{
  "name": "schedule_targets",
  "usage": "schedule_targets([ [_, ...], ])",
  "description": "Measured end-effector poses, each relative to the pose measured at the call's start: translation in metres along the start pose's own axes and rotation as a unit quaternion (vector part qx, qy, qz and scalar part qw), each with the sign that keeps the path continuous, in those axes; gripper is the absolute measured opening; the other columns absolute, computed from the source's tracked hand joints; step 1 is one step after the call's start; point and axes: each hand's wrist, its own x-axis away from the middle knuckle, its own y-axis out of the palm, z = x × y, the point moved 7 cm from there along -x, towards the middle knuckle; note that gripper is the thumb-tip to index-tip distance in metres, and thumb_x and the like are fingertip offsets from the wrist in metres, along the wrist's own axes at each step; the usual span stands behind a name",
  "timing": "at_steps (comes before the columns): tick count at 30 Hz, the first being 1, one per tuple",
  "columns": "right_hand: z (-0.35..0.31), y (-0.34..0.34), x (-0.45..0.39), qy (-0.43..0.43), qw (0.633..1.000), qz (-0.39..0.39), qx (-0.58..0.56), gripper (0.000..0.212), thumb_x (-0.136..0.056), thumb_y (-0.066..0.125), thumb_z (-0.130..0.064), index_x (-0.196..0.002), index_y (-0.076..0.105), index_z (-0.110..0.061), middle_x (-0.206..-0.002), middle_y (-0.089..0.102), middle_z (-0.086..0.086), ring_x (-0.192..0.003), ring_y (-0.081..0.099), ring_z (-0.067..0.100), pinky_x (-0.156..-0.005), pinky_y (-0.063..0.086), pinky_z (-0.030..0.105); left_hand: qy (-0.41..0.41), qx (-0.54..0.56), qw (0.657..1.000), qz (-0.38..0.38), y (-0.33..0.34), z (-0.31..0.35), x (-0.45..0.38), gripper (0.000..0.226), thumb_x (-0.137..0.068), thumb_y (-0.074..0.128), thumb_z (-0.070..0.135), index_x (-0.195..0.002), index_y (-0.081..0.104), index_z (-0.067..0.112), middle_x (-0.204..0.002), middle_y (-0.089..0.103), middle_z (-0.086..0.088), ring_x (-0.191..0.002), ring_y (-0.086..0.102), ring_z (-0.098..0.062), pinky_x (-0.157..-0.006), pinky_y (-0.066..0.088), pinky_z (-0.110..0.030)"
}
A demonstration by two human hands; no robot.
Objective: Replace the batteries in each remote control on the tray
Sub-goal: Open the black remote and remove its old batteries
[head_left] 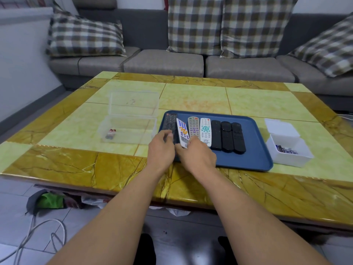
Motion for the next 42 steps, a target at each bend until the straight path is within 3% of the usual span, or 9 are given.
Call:
schedule_targets([
  [4, 0.008, -0.007, 0.005, 0.015, 0.993, -0.014, -0.112, 0.033, -0.080, 0.050, -0.056, -0.080, 0.043, -0.024, -0.082, 0.061, -0.004, -0.076, 0.057, 0.022, -0.062, 0.043, 0.035, -0.004, -0.014, 1.000, -0.015, 0.002, 0.002, 0.007, 0.043, -0.108, 0.031, 0.037, -0.099, 0.064, 0.010, -0.097, 0.065, -0.001, -0.094, 0.059, -0.022, -0.080, 0.041, -0.033],
  [11, 0.025, -0.034, 0.010, 0.041, 0.947, -0.021, -0.318, 0.035, -0.091, 0.045, -0.048, -0.092, 0.052, -0.014, -0.076, 0.051, -0.002, -0.066, 0.045, 0.015, -0.061, 0.037, 0.032, 0.004, 0.038, 0.999, 0.029, -0.006, 0.012, 0.015, 0.028, -0.107, 0.036, 0.039, -0.099, 0.061, 0.028, -0.108, 0.071, 0.001, -0.101, 0.064, -0.019, -0.094, 0.051, -0.043],
  [15, 0.022, -0.043, 0.018, 0.032, 0.854, -0.074, -0.514, 0.029, -0.098, 0.041, -0.035, -0.094, 0.056, -0.010, -0.066, 0.055, 0.004, -0.052, 0.039, 0.014, -0.052, 0.033, 0.031, -0.051, 0.116, 0.991, -0.051, 0.011, 0.014, 0.017, 0.035, -0.098, 0.046, 0.058, -0.089, 0.070, 0.033, -0.106, 0.074, 0.006, -0.108, 0.065, -0.016, -0.102, 0.049, -0.044],
  [17, 0.019, -0.043, 0.025, 0.028, 0.837, -0.109, -0.535, 0.034, -0.101, 0.040, -0.033, -0.098, 0.060, -0.006, -0.066, 0.057, 0.008, -0.048, 0.039, 0.015, -0.050, 0.032, 0.030, -0.096, 0.170, 0.974, -0.113, 0.025, 0.016, 0.021, 0.049, -0.087, 0.051, 0.067, -0.096, 0.077, 0.026, -0.106, 0.076, 0.008, -0.110, 0.066, -0.017, -0.106, 0.046, -0.044],
  [21, 0.028, -0.033, 0.031, 0.032, 0.882, -0.144, -0.447, 0.031, -0.101, 0.048, -0.037, -0.103, 0.063, -0.010, -0.072, 0.070, 0.006, -0.055, 0.051, 0.018, -0.053, 0.037, 0.030, -0.104, 0.298, 0.941, -0.119, 0.034, 0.020, 0.020, 0.033, -0.097, 0.056, 0.037, -0.111, 0.073, 0.012, -0.107, 0.077, -0.008, -0.109, 0.069, -0.032, -0.106, 0.046, -0.056],
  [24, 0.038, -0.031, 0.031, 0.047, 0.900, -0.128, -0.413, 0.032, -0.092, 0.063, -0.048, -0.096, 0.069, -0.017, -0.081, 0.074, 0.002, -0.063, 0.061, 0.017, -0.057, 0.047, 0.032, -0.116, 0.352, 0.922, -0.114, 0.037, 0.017, 0.018, 0.022, -0.102, 0.053, 0.018, -0.116, 0.067, 0.009, -0.110, 0.075, -0.014, -0.110, 0.068, -0.035, -0.102, 0.051, -0.053],
  [27, 0.042, -0.026, 0.032, 0.076, 0.873, -0.120, -0.467, 0.035, -0.088, 0.072, -0.044, -0.103, 0.069, -0.012, -0.093, 0.075, 0.007, -0.071, 0.070, 0.019, -0.066, 0.060, 0.034, -0.106, 0.360, 0.920, -0.115, 0.041, 0.020, 0.019, 0.024, -0.102, 0.054, 0.013, -0.123, 0.061, 0.006, -0.116, 0.072, -0.017, -0.111, 0.067, -0.035, -0.096, 0.055, -0.043],
  [34, 0.038, -0.020, 0.031, 0.151, 0.741, -0.121, -0.642, 0.028, -0.089, 0.074, -0.017, -0.111, 0.067, 0.000, -0.105, 0.070, 0.017, -0.081, 0.069, 0.027, -0.078, 0.062, 0.039, -0.081, 0.436, 0.889, -0.114, 0.044, 0.024, 0.021, 0.039, -0.097, 0.058, -0.001, -0.135, 0.047, -0.003, -0.118, 0.071, -0.019, -0.108, 0.071, -0.028, -0.088, 0.059, -0.033],
  [42, 0.041, -0.019, 0.022, 0.144, 0.746, -0.118, -0.639, 0.023, -0.088, 0.073, -0.007, -0.110, 0.071, 0.001, -0.111, 0.072, 0.017, -0.101, 0.071, 0.029, -0.080, 0.062, 0.033, -0.080, 0.442, 0.888, -0.100, 0.038, 0.024, 0.019, 0.043, -0.092, 0.061, -0.010, -0.131, 0.047, -0.002, -0.107, 0.074, -0.012, -0.100, 0.073, -0.024, -0.085, 0.060, -0.033],
])
